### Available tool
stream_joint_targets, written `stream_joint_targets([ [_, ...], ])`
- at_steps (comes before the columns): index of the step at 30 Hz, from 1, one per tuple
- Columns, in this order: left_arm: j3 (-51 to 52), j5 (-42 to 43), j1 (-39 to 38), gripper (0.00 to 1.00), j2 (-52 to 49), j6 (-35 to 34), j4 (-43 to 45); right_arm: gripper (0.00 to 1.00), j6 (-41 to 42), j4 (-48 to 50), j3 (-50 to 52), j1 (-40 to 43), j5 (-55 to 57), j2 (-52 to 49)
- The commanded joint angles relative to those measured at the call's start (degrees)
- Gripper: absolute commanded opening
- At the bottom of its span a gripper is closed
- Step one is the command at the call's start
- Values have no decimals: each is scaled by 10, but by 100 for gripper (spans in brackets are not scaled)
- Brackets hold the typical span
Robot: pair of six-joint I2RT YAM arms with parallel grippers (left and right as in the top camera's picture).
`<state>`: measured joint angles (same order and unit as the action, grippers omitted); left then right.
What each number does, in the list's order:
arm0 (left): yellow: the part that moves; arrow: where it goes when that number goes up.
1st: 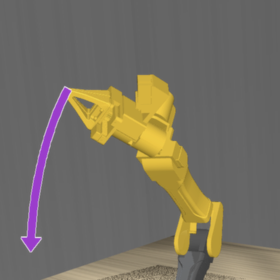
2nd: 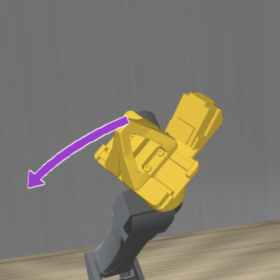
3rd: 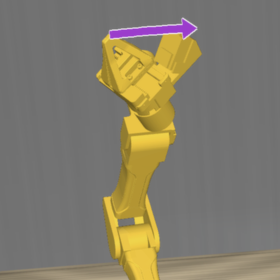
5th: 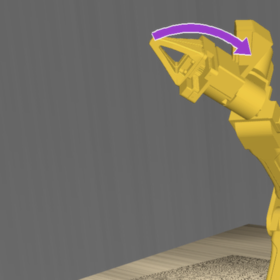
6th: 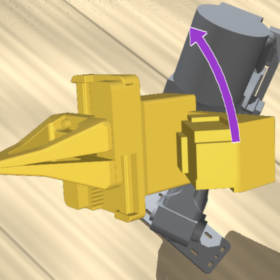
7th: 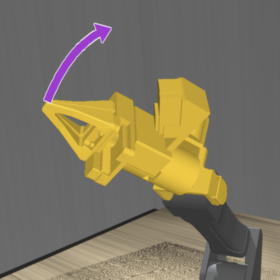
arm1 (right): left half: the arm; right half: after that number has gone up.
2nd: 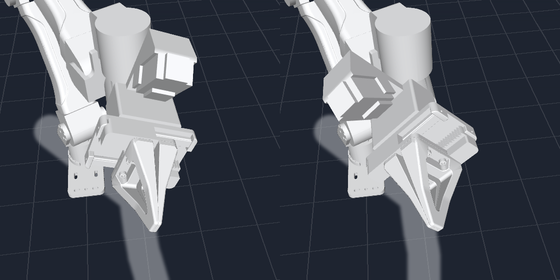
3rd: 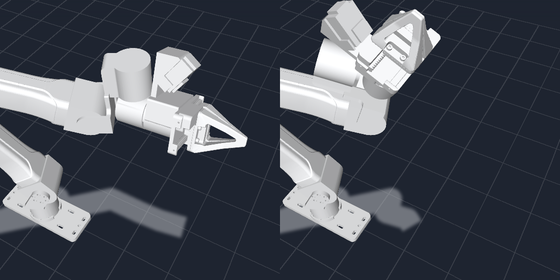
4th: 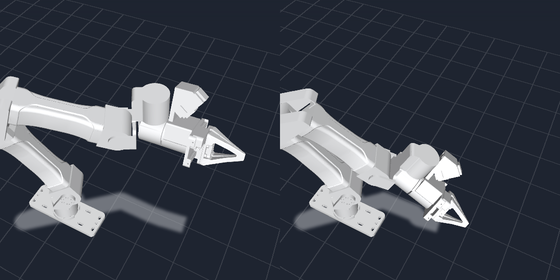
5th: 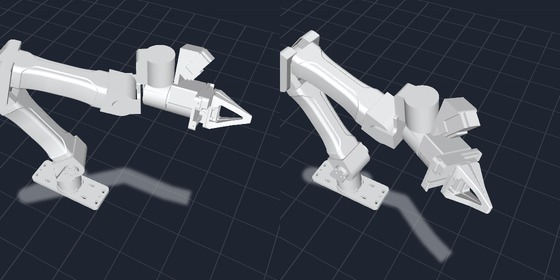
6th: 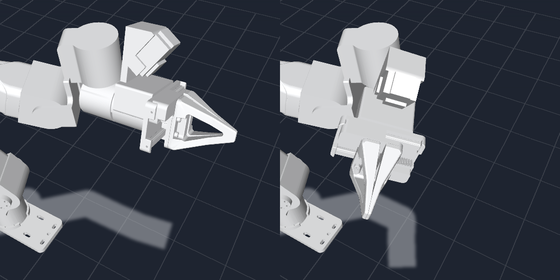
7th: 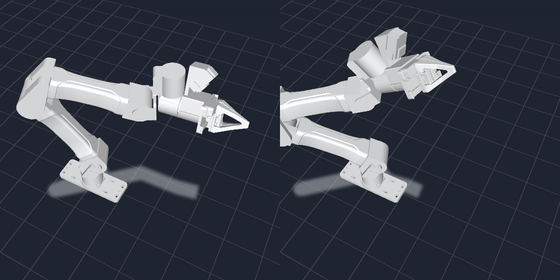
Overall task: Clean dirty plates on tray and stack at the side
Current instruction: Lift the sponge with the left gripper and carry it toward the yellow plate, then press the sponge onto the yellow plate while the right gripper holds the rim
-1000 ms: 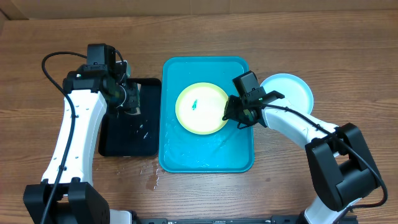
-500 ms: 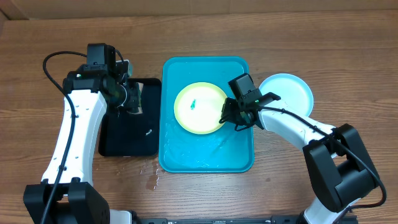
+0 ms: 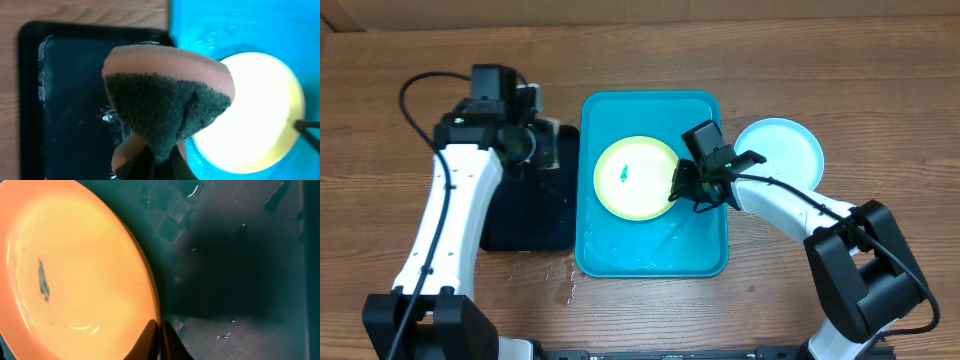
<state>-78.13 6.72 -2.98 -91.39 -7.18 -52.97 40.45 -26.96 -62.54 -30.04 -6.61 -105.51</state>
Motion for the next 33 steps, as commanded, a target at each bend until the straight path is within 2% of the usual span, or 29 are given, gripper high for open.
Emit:
stream_joint_targets([
  [1, 2, 9, -45, 4, 7, -30, 14, 4, 3, 4, 5, -5, 1, -2],
  [7, 2, 7, -127, 4, 6, -38, 30, 4, 3, -4, 5, -7, -12, -2],
  [12, 2, 3, -166, 4, -10, -38, 46, 6, 3, -3, 5, -7, -14, -2],
  [25, 2, 8, -173, 4, -130, -42, 106, 6, 3, -3, 5, -7, -14, -2],
  [33, 2, 4, -173, 4, -137, -29, 132, 6, 3, -3, 5, -7, -14, -2],
])
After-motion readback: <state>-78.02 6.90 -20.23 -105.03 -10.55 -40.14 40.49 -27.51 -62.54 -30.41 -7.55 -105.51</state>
